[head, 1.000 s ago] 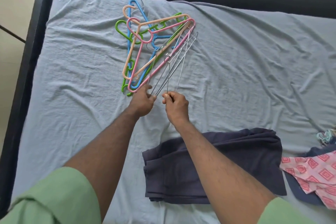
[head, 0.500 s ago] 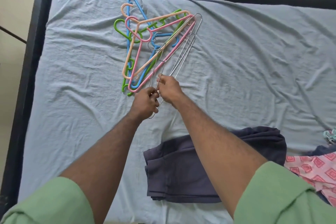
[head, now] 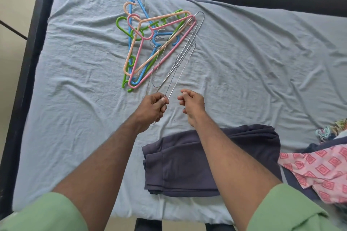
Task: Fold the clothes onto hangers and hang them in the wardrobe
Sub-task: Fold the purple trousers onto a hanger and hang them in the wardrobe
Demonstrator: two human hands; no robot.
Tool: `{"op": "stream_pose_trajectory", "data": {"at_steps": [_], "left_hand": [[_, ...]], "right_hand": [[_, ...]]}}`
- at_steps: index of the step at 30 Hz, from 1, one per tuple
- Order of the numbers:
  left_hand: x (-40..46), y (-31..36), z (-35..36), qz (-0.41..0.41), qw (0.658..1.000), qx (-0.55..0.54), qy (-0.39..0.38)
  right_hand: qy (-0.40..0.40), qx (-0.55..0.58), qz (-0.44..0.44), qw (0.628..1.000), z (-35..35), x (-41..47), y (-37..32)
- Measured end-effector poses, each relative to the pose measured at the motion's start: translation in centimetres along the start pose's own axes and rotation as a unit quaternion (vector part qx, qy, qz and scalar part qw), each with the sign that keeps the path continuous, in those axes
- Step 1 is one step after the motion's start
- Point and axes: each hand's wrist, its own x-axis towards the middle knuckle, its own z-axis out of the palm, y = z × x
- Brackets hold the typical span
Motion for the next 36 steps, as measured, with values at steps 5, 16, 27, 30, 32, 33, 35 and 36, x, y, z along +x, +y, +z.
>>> {"op": "stream_pose_trajectory", "data": {"at_steps": [5, 16, 27, 30, 32, 33, 35, 36], "left_hand": [[-2.6, -1.4, 1.2, -0.034, 0.995, -0.088, -0.032], [-6.7, -3.4, -0.3, -0.098, 0.992, -0.078, 0.034], [-8.9, -6.5, -7.3, -0.028, 0.962, -0.127, 0.239], [-10.4, -8.5, -9.4, -0.038, 0.963, -0.132, 0.231], [-11.2, -9.8, -9.9, -0.043, 0.964, -0.143, 0.22], [-11.5, -10.2, -9.8, -0.044, 0.964, -0.15, 0.213], [-12.0, -11.0, -9.4, -0.044, 0.964, -0.169, 0.201], [-12.2, -11.4, -9.3, -0.043, 0.964, -0.177, 0.196]], "right_hand": [[0.006, -0.063, 0.035, 0.997, -0.8, -1.1, 0.9], [-0.094, -0.029, 0.013, 0.995, 2.0, -6.3, 6.2], [-0.18, -0.445, -0.238, 0.844, 1.7, -8.7, 9.2], [-0.278, -0.627, -0.195, 0.701, 1.0, -8.4, 9.3], [-0.293, -0.693, -0.189, 0.631, 1.2, -8.4, 9.6], [-0.287, -0.714, -0.2, 0.606, 1.5, -8.5, 9.8], [-0.277, -0.744, -0.228, 0.563, 2.1, -8.9, 10.1], [-0.281, -0.756, -0.231, 0.544, 2.4, -9.0, 10.2]]}}
